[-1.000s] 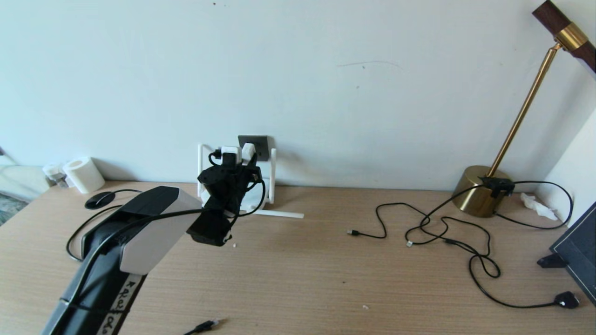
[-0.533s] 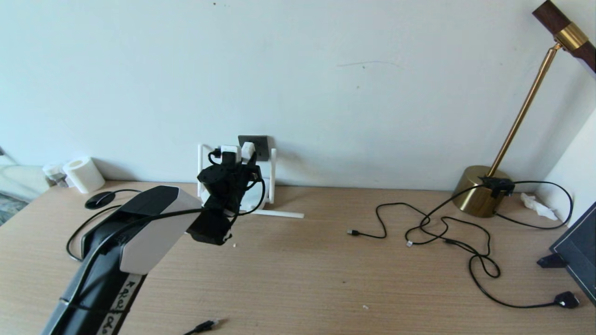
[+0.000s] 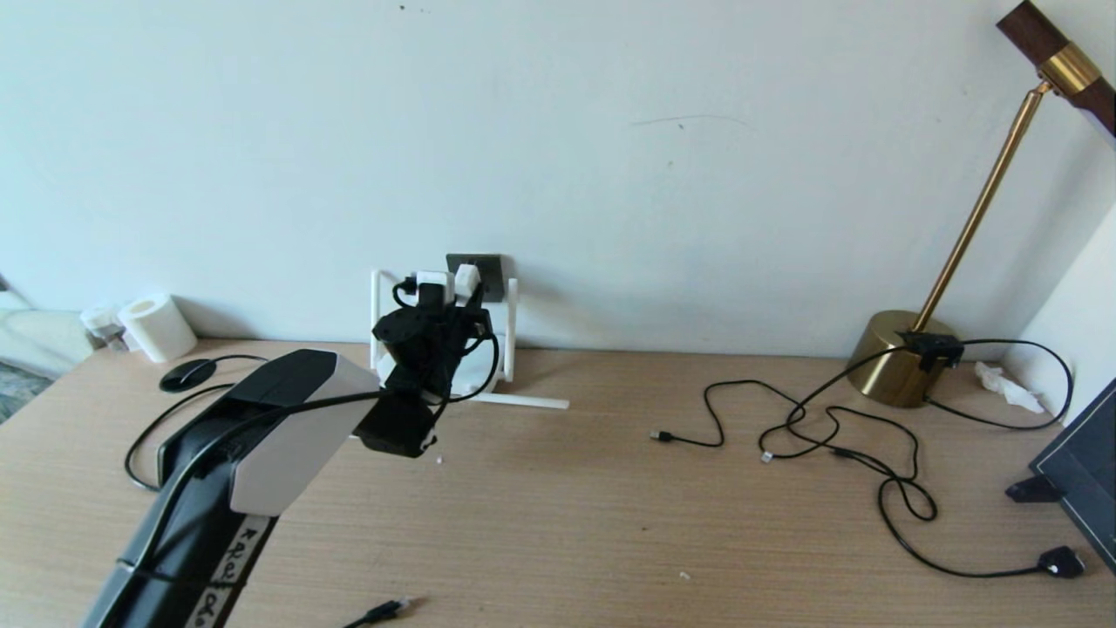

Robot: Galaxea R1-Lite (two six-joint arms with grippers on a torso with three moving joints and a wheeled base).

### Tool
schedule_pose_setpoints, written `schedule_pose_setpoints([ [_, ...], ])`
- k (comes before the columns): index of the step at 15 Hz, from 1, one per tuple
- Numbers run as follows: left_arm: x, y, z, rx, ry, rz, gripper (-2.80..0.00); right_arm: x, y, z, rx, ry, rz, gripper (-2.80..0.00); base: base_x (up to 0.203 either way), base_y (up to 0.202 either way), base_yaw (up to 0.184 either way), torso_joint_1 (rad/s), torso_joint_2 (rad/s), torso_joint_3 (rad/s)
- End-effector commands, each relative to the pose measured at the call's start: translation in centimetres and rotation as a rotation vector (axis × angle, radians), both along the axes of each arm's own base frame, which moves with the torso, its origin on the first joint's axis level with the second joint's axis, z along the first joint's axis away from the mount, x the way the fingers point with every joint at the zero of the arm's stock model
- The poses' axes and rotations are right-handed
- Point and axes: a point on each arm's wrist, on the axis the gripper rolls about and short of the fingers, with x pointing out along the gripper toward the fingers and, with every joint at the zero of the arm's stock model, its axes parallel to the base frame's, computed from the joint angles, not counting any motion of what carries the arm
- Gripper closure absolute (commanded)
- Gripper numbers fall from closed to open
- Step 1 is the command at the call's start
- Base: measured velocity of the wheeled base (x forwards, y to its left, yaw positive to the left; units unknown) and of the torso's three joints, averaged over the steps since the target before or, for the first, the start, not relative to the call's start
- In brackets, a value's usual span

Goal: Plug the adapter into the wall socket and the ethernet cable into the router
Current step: Plug plug into socket

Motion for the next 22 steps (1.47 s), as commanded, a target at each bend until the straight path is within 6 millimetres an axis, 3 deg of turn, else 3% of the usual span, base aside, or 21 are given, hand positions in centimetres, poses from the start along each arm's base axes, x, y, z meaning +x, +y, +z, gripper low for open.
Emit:
schedule_pose_setpoints([
  [1, 0.12, -0.02, 0.08, -0.003, -0.011, 0.002, 0.00, 0.00, 0.00, 0.00, 0.000, 0.000, 0.000, 0.00, 0.000, 0.000, 0.000, 0.000, 0.00, 0.000],
  [22, -0.13, -0.18, -0.78, 0.000, 0.014, 0.002, 0.00, 0.00, 0.00, 0.00, 0.000, 0.000, 0.000, 0.00, 0.000, 0.000, 0.000, 0.000, 0.00, 0.000],
])
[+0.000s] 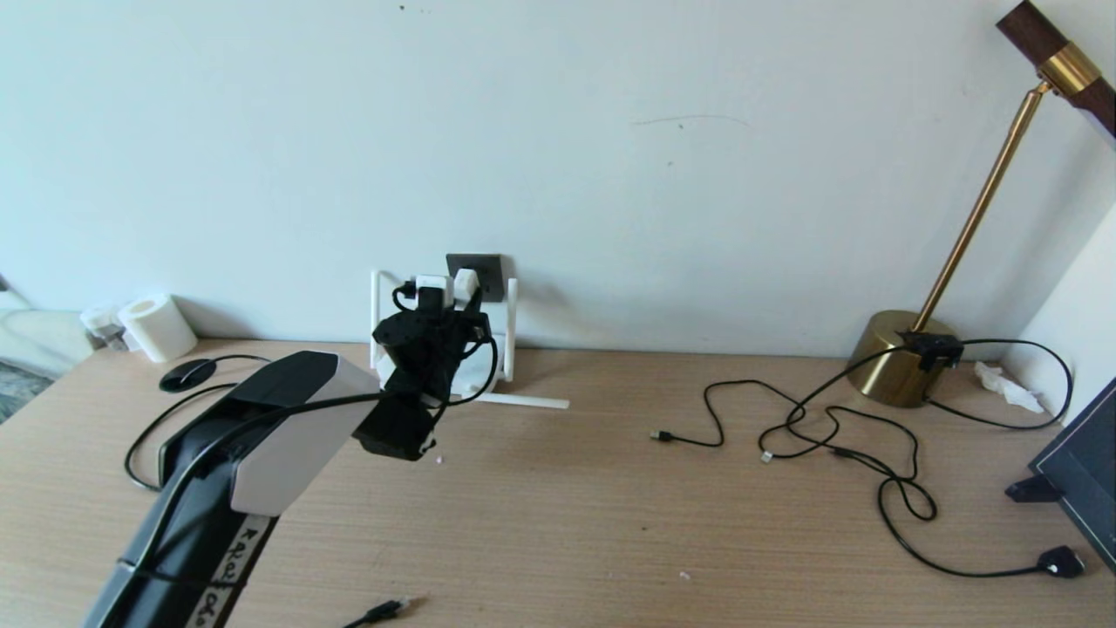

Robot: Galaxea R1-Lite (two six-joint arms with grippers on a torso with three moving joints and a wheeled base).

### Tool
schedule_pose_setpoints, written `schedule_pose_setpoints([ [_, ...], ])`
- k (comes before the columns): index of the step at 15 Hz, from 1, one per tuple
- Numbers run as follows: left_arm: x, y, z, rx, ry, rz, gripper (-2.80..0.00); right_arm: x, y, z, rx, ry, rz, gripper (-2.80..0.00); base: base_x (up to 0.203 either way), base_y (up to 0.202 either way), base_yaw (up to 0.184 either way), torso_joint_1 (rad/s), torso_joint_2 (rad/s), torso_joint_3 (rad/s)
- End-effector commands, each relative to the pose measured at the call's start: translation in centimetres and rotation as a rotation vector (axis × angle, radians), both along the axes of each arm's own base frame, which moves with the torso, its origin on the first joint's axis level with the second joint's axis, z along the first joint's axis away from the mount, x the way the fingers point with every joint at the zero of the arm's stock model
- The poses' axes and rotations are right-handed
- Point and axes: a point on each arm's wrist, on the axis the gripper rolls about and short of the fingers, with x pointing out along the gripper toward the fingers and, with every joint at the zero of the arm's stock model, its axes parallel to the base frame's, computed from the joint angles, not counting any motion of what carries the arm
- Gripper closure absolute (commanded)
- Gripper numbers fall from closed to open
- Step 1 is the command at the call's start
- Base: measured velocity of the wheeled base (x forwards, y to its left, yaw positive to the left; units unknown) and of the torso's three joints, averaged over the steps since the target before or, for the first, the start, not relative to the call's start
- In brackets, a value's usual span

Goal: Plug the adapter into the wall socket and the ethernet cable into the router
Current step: Plug plug into socket

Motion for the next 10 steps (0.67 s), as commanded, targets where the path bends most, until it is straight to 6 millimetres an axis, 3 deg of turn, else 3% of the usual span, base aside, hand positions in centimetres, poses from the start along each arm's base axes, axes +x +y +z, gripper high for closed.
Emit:
schedule_pose_setpoints([
  [1, 0.01, -0.09, -0.26, 0.000, -0.001, -0.001, 0.00, 0.00, 0.00, 0.01, 0.000, -0.001, 0.000, 0.00, 0.000, 0.000, 0.000, 0.000, 0.00, 0.000],
  [10, 0.09, -0.03, -0.70, 0.002, 0.007, 0.000, 0.00, 0.00, 0.00, 0.01, 0.000, -0.001, 0.000, 0.00, 0.000, 0.000, 0.000, 0.000, 0.00, 0.000],
])
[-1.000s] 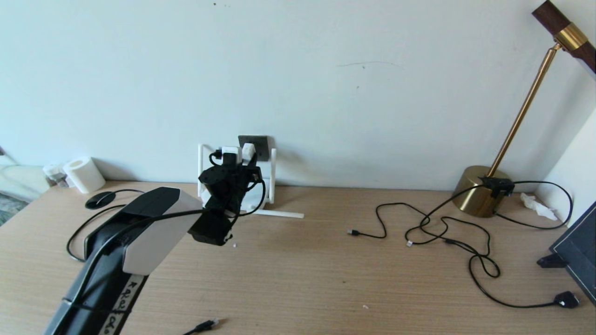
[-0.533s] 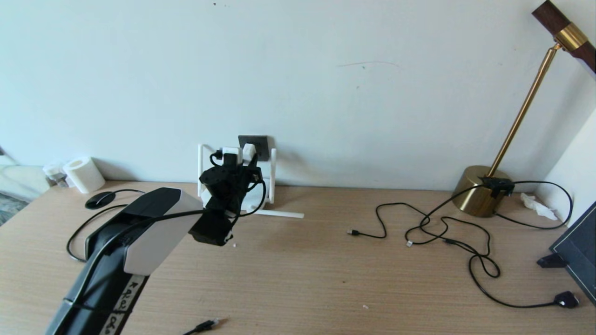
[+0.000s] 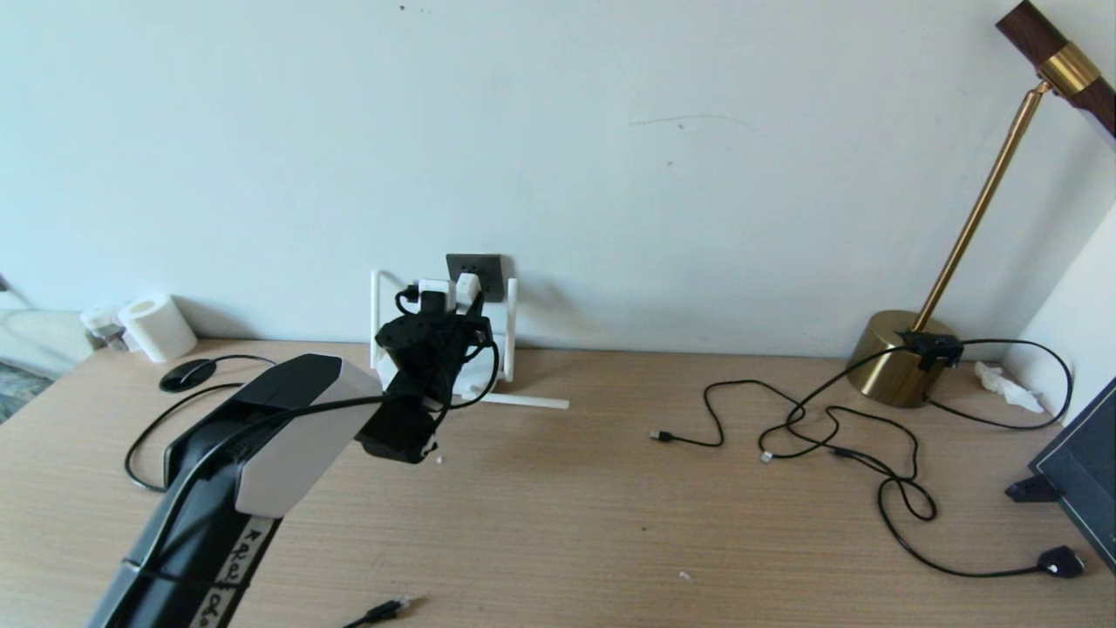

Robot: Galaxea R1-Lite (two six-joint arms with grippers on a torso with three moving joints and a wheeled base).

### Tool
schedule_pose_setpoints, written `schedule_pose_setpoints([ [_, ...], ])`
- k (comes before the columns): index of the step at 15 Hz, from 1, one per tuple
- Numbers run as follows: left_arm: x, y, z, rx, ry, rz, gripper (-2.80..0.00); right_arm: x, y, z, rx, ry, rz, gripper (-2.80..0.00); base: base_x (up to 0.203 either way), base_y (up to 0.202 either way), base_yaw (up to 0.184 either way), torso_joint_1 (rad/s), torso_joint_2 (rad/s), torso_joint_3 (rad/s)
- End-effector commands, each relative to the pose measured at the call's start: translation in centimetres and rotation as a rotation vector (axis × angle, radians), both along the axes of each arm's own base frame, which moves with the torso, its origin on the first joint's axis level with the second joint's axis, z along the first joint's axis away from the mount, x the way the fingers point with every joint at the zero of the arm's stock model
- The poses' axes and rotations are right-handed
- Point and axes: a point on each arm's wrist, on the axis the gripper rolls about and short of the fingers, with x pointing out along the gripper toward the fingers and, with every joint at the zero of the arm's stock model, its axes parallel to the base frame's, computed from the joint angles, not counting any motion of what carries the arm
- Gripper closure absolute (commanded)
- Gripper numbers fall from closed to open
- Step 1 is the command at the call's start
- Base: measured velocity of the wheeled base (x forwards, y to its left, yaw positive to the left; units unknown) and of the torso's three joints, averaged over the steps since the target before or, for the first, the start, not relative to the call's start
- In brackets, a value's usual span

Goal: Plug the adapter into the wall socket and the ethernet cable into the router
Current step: Plug plug into socket

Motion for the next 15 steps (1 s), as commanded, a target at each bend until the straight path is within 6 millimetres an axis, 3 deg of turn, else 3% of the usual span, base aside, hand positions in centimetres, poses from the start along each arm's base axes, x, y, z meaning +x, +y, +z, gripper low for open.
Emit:
schedule_pose_setpoints([
  [1, 0.0, 0.0, -0.1, -0.001, -0.005, 0.000, 0.00, 0.0, 0.0, 0.0, 0.001, -0.001, 0.000, 0.00, 0.000, 0.000, 0.000, 0.000, 0.00, 0.000],
  [9, -0.1, 0.0, 0.9, -0.006, -0.024, 0.000, 0.00, 0.0, 0.0, 0.0, 0.001, -0.001, 0.000, 0.00, 0.000, 0.000, 0.000, 0.000, 0.00, 0.000],
  [15, 0.0, 0.2, 0.4, -0.005, -0.015, 0.006, 0.00, 0.0, 0.0, 0.0, 0.001, -0.001, 0.000, 0.00, 0.000, 0.000, 0.000, 0.000, 0.00, 0.000],
])
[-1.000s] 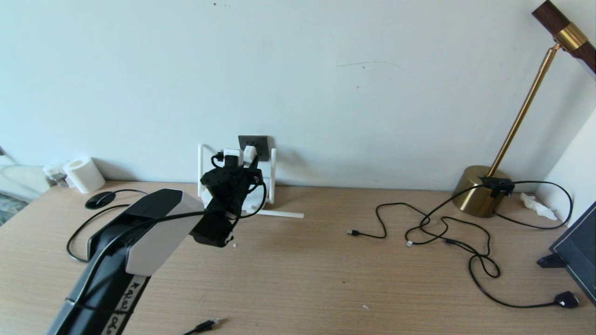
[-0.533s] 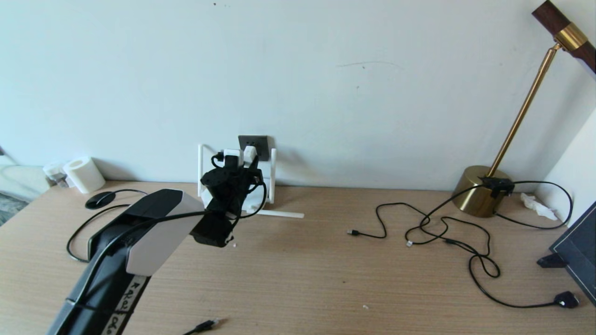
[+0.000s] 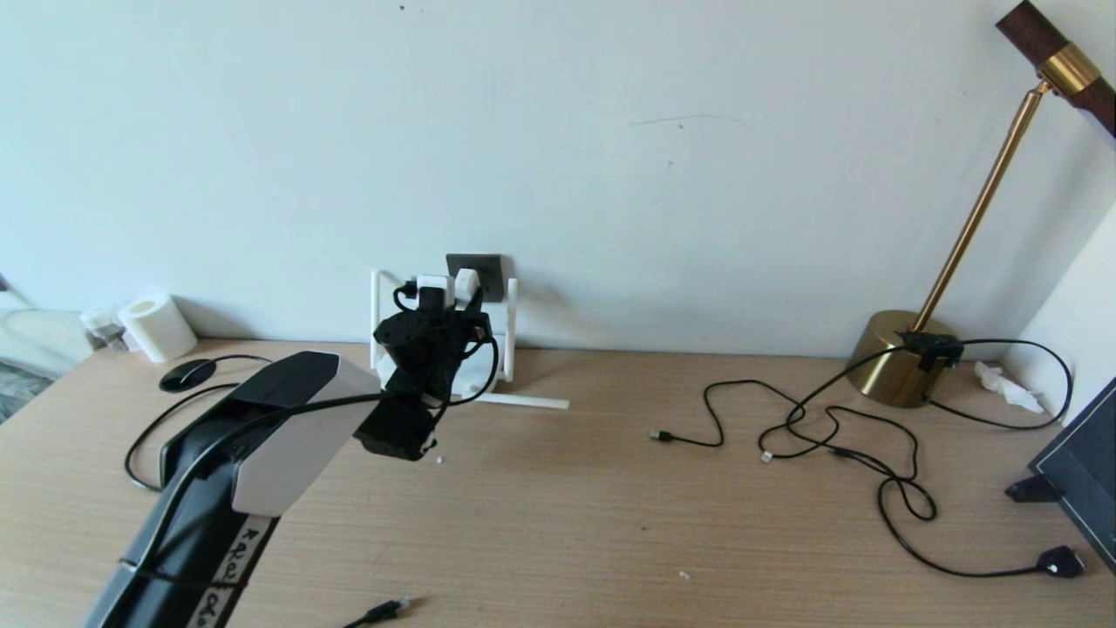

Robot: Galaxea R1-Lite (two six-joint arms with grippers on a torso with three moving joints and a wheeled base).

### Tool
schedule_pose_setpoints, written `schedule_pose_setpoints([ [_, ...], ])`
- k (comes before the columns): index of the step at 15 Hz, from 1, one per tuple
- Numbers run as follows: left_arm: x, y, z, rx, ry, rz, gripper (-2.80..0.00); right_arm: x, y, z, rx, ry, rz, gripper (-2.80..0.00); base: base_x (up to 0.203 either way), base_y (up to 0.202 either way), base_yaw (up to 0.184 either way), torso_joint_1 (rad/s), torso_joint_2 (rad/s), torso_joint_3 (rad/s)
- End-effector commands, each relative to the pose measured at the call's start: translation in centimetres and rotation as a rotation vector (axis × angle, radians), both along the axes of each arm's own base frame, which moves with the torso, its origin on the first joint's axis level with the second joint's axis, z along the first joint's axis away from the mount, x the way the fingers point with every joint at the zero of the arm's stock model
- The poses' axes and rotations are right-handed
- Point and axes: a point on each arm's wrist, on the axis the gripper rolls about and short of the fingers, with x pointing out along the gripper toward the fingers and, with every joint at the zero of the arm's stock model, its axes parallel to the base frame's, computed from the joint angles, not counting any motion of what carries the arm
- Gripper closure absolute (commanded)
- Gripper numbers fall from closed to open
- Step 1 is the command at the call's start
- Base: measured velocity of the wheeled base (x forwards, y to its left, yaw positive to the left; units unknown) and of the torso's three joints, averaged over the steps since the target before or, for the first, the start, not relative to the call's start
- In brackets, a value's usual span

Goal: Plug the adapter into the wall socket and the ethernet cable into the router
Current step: Plug plug into socket

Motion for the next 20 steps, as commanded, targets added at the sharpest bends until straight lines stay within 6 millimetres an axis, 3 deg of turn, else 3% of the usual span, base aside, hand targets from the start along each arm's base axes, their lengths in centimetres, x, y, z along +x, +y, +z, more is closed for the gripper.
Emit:
schedule_pose_setpoints([
  [1, 0.02, 0.05, -0.22, 0.000, -0.001, 0.002, 0.00, 0.00, 0.00, 0.00, 0.000, 0.000, 0.000, 0.00, 0.000, 0.000, 0.000, 0.000, 0.00, 0.000],
  [20, 0.08, 0.26, -0.35, 0.001, 0.000, 0.004, 0.00, 0.00, 0.00, 0.00, 0.000, 0.000, 0.000, 0.00, 0.000, 0.000, 0.000, 0.000, 0.00, 0.000],
])
